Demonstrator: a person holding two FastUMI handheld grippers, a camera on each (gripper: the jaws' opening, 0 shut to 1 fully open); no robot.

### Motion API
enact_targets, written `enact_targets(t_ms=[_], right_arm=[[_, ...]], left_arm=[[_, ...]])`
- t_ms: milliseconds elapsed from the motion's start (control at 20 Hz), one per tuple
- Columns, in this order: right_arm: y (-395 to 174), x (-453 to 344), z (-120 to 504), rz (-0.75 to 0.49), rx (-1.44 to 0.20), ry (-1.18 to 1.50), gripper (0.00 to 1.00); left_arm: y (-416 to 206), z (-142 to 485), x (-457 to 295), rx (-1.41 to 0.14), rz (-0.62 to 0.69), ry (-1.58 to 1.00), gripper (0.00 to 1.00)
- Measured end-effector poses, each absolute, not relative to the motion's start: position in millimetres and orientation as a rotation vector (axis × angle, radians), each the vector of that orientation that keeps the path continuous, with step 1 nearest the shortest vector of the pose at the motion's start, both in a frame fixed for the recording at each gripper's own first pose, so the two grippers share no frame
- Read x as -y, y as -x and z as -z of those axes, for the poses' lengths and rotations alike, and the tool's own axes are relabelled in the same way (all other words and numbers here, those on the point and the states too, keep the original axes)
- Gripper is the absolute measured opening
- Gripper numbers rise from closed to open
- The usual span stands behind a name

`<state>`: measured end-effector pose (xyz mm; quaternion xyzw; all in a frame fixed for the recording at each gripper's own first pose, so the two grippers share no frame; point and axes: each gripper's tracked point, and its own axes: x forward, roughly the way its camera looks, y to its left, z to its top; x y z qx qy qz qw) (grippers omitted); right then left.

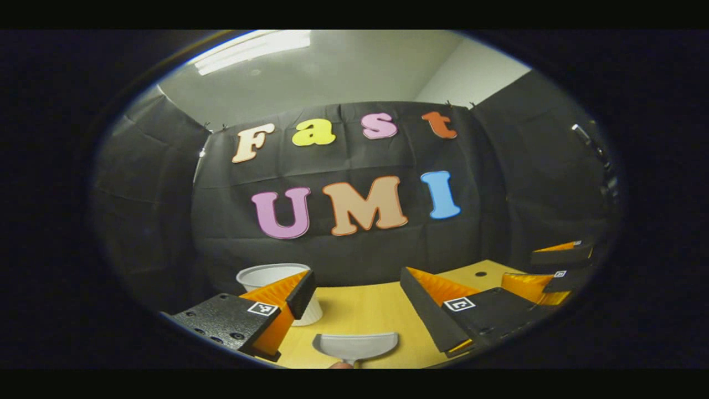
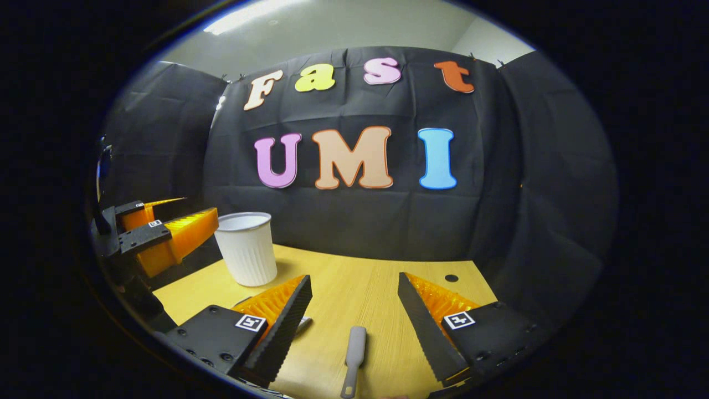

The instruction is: Pick up the small broom and dustpan from the desktop, sweep the trash into the dustpan with the broom, and then empty the trash into the garbage bin.

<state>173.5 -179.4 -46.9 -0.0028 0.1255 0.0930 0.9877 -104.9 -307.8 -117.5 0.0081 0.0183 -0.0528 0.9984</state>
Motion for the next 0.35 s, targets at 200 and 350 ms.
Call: enact_targets(t_ms=[200,350], right_arm=[[-164.3,186.9,18.0,-0.103,-0.203,-0.028,1.00],[-159.9,188.1,6.1,-0.060,-0.172,-0.046,1.00]], left_arm=[[116.0,115.4,314.6,-0.040,0.156,0.016,0.93],[118.9,110.5,315.2,-0.026,0.184,-0.011,0.93]])
